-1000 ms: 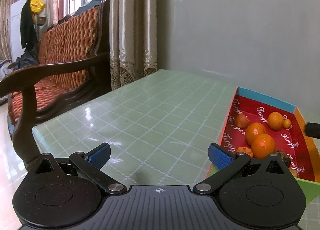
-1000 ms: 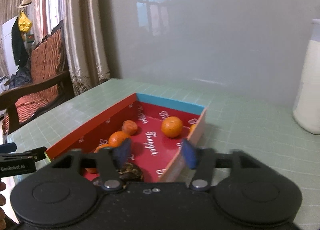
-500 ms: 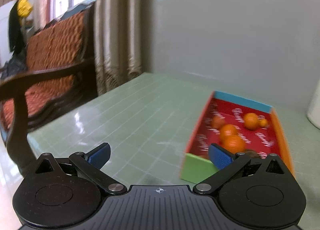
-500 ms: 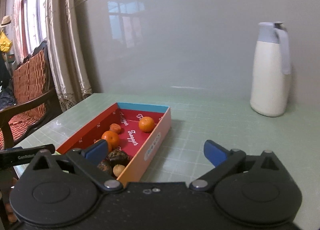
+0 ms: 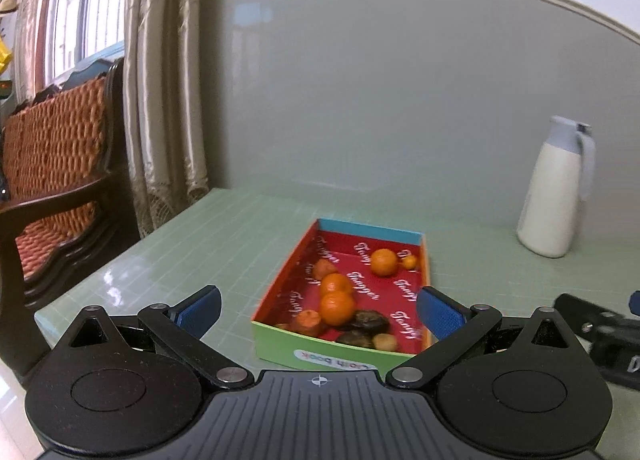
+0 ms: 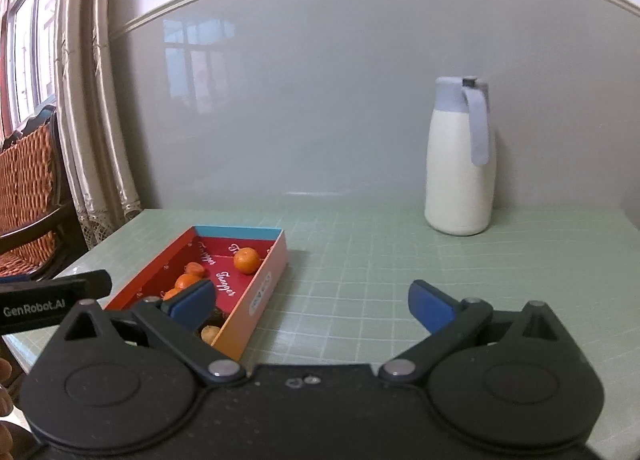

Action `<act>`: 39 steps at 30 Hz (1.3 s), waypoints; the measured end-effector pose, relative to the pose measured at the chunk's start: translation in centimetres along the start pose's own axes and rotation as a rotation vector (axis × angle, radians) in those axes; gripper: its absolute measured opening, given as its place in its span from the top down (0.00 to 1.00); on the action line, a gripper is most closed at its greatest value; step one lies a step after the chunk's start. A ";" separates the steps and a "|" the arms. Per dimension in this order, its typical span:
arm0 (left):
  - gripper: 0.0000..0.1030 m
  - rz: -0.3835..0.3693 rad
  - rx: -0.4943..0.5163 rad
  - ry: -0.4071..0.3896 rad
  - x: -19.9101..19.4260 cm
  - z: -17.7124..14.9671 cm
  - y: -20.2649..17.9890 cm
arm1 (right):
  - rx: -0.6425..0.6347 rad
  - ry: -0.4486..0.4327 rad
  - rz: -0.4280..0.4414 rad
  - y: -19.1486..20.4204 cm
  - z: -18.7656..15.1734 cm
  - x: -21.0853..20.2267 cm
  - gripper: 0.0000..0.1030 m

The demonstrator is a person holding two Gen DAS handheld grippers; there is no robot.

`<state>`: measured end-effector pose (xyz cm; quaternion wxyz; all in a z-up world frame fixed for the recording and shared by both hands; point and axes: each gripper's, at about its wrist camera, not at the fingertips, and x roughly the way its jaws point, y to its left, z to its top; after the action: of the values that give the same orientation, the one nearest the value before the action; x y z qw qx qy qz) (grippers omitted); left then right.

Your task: Organize fruits

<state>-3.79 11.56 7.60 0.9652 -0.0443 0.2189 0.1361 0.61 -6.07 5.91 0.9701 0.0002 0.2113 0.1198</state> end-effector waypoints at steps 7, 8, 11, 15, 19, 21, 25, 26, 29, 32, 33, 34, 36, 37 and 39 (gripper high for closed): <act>0.00 -0.021 0.011 -0.017 -2.3 -0.5 -0.5 | -0.030 -0.028 -0.011 0.7 -0.6 -2.3 0.00; 0.00 -0.025 0.008 -0.018 -2.4 -0.5 -0.4 | -0.027 -0.028 -0.010 0.6 -0.7 -2.5 0.00; 0.00 -0.035 0.001 -0.013 -2.7 -0.7 -0.4 | -0.025 -0.028 -0.019 0.4 -0.8 -2.8 0.00; 0.00 -0.029 0.009 -0.014 -2.8 -0.9 -0.5 | -0.022 -0.030 -0.029 0.3 -0.9 -2.9 0.00; 0.00 -0.016 0.018 -0.016 -2.7 -1.3 -0.5 | -0.022 -0.022 -0.045 0.3 -1.2 -2.5 0.00; 0.00 -0.017 0.017 -0.008 -2.5 -1.4 -0.6 | -0.017 -0.011 -0.042 0.2 -1.3 -2.2 0.00; 0.00 -0.009 0.011 0.001 -2.1 -1.5 -0.4 | -0.014 -0.004 -0.032 0.4 -1.6 -2.1 0.00; 0.00 -0.010 0.009 0.004 -2.1 -1.5 -0.3 | -0.017 -0.004 -0.030 0.5 -1.6 -2.1 0.00; 0.00 -0.007 0.001 0.013 -1.8 -1.6 -0.1 | -0.023 -0.004 -0.027 0.7 -1.7 -2.1 0.00; 0.00 -0.012 -0.005 0.025 -1.5 -1.6 0.0 | -0.024 -0.001 -0.024 0.8 -1.7 -1.9 0.00; 0.00 -0.011 -0.006 0.025 -1.5 -1.7 0.1 | -0.024 0.000 -0.022 0.8 -1.7 -1.9 0.00; 0.00 -0.011 -0.006 0.024 -1.5 -1.7 0.0 | -0.024 0.001 -0.019 0.8 -1.7 -1.9 0.00; 0.00 -0.007 -0.002 0.024 -1.4 -1.7 0.0 | -0.026 0.000 -0.017 0.9 -1.7 -1.9 0.00; 0.00 -0.005 -0.002 0.025 -1.4 -1.7 0.0 | -0.027 0.000 -0.016 0.9 -1.6 -1.9 0.00; 0.00 -0.003 0.002 0.025 -1.3 -1.8 0.0 | -0.030 0.000 -0.010 1.0 -1.7 -1.9 0.00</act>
<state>-5.64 11.02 6.55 0.9626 -0.0455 0.2310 0.1342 -1.93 -5.60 5.21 0.9706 -0.0153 0.2092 0.1179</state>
